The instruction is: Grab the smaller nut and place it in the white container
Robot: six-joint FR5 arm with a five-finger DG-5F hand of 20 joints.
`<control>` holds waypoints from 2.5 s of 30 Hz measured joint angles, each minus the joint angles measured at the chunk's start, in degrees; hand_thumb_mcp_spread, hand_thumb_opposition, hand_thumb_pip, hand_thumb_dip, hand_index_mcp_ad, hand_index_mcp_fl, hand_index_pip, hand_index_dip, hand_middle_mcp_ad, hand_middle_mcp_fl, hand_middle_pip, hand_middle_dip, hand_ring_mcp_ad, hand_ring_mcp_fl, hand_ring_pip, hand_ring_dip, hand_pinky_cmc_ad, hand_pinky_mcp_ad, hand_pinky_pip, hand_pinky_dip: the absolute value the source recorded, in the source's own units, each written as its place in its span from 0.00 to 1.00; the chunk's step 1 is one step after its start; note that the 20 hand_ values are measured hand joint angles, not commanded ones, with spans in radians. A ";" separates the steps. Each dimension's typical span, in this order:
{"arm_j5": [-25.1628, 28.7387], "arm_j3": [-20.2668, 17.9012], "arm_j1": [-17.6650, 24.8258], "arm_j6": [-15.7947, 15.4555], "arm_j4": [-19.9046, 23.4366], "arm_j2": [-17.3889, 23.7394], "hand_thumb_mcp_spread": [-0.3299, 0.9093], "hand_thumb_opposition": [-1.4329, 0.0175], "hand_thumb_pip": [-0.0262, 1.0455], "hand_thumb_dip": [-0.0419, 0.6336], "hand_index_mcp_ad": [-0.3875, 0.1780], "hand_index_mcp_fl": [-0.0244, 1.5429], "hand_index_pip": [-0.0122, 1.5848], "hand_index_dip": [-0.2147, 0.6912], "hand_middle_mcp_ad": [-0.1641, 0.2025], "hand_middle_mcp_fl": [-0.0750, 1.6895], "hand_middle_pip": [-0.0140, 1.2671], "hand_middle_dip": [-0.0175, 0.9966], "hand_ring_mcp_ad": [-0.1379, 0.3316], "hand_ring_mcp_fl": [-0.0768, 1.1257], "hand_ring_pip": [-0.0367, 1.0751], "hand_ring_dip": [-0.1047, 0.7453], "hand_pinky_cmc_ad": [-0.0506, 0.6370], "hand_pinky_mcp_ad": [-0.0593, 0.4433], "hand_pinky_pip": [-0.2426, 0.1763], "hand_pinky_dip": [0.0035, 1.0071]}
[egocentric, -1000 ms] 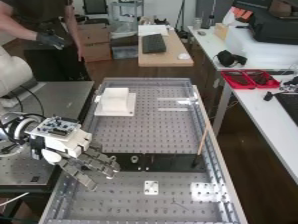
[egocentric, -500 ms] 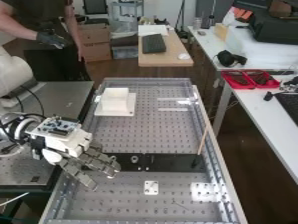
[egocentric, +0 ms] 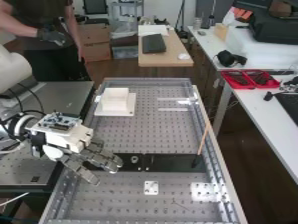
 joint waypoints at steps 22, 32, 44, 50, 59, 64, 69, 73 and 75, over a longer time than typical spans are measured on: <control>-10.27 4.46 8.49 1.05 -9.68 5.22 0.64 0.40 0.60 0.42 0.49 0.16 0.97 0.56 0.60 0.11 0.11 0.25 0.50 0.06 0.13 0.28 0.56 0.67 0.63 0.18; -18.00 8.75 13.92 1.72 -13.64 3.75 0.64 0.39 0.59 0.42 0.49 0.17 0.97 0.56 0.60 0.11 0.11 0.25 0.49 0.06 0.13 0.28 0.56 0.67 0.63 0.18; -23.56 10.61 17.95 2.82 -15.76 1.81 0.64 0.39 0.59 0.42 0.49 0.17 0.97 0.56 0.60 0.12 0.11 0.25 0.49 0.06 0.13 0.28 0.56 0.67 0.63 0.18; -23.68 10.87 19.22 3.80 -15.88 1.36 0.64 0.39 0.59 0.42 0.49 0.17 0.97 0.56 0.61 0.12 0.10 0.25 0.49 0.06 0.13 0.28 0.56 0.67 0.63 0.18; -22.83 12.17 19.92 4.10 -17.82 0.49 0.64 0.40 0.63 0.42 0.43 0.06 0.85 0.55 0.61 0.12 0.10 0.25 0.49 0.06 0.13 0.28 0.56 0.67 0.63 0.18; -21.87 12.61 19.57 4.44 -18.34 0.26 0.61 0.42 0.68 0.42 0.43 0.02 0.70 0.50 0.61 0.09 0.10 0.25 0.49 0.06 0.13 0.28 0.56 0.67 0.63 0.18; -20.74 12.97 18.85 5.41 -18.39 1.19 0.60 0.43 0.71 0.42 0.42 0.02 0.64 0.45 0.60 0.09 0.10 0.25 0.49 0.06 0.13 0.28 0.56 0.67 0.63 0.18; -18.70 14.08 17.40 7.77 -19.41 3.14 0.59 0.44 0.71 0.42 0.43 0.02 0.61 0.44 0.60 0.09 0.10 0.25 0.49 0.06 0.12 0.28 0.56 0.67 0.62 0.18; -17.30 15.08 16.46 8.81 -20.36 4.25 0.59 0.45 0.71 0.42 0.42 0.02 0.61 0.44 0.60 0.09 0.10 0.25 0.49 0.06 0.12 0.28 0.56 0.67 0.62 0.18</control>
